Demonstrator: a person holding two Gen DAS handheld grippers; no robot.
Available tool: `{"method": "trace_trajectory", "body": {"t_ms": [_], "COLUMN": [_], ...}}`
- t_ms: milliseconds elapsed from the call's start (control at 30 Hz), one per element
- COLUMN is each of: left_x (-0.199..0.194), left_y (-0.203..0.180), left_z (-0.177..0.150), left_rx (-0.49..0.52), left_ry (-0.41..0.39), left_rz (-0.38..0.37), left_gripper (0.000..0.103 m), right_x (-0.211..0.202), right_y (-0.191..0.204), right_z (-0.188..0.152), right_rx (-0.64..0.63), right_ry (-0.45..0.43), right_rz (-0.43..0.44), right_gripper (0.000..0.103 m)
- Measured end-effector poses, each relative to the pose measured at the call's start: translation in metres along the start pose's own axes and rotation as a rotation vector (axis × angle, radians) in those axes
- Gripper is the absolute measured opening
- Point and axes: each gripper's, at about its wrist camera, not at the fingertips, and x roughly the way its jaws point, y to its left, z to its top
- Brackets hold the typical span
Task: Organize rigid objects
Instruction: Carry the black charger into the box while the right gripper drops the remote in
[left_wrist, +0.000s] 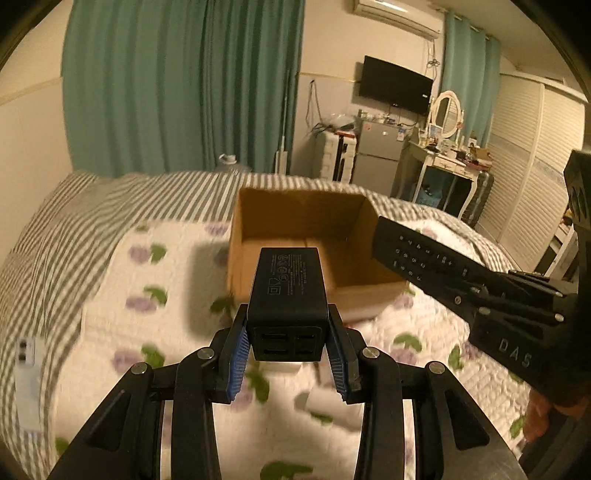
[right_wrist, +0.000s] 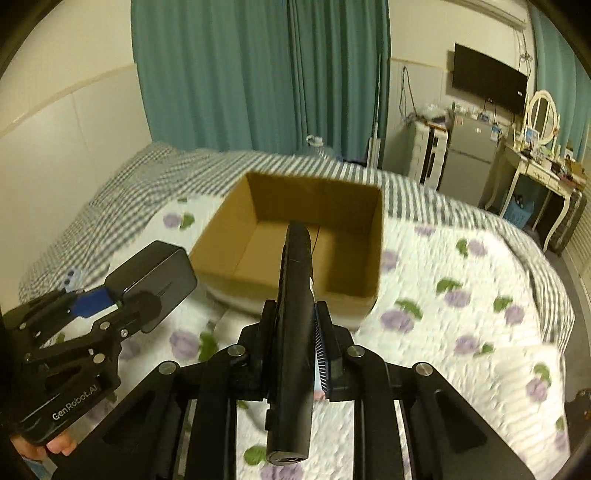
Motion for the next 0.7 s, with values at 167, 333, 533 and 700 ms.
{"method": "trace_trajectory", "body": {"t_ms": [167,333,533,700], "left_x": [0.037,0.092,0.156,0.187], "left_y": [-0.006,-0.004,0.0,0.004], "left_z": [0.033,0.053,0.063,0.057], "left_rx": [0.037,0.048,0.067,0.043], "left_ry": [-0.011,0.017,0.068,0.097], "left_rz": [0.027,0.048,0.081,0.074], "left_gripper": [0.038,0.038,0.039,0.041], "right_x": [0.022,0.07,0.125,0.151], "right_y": [-0.017,-0.033,-0.053,-0.073], "right_z": [0.028,0.054,0.071,0.067], "right_rx": [-0.007,-0.023,-0.018,0.016], "right_ry": [-0.024,-0.015,-0.001,0.016], "right_rz": [-0.002,0.001,0.01,-0.007], "right_gripper": [0.019,0.019,0.019,0.019]}}
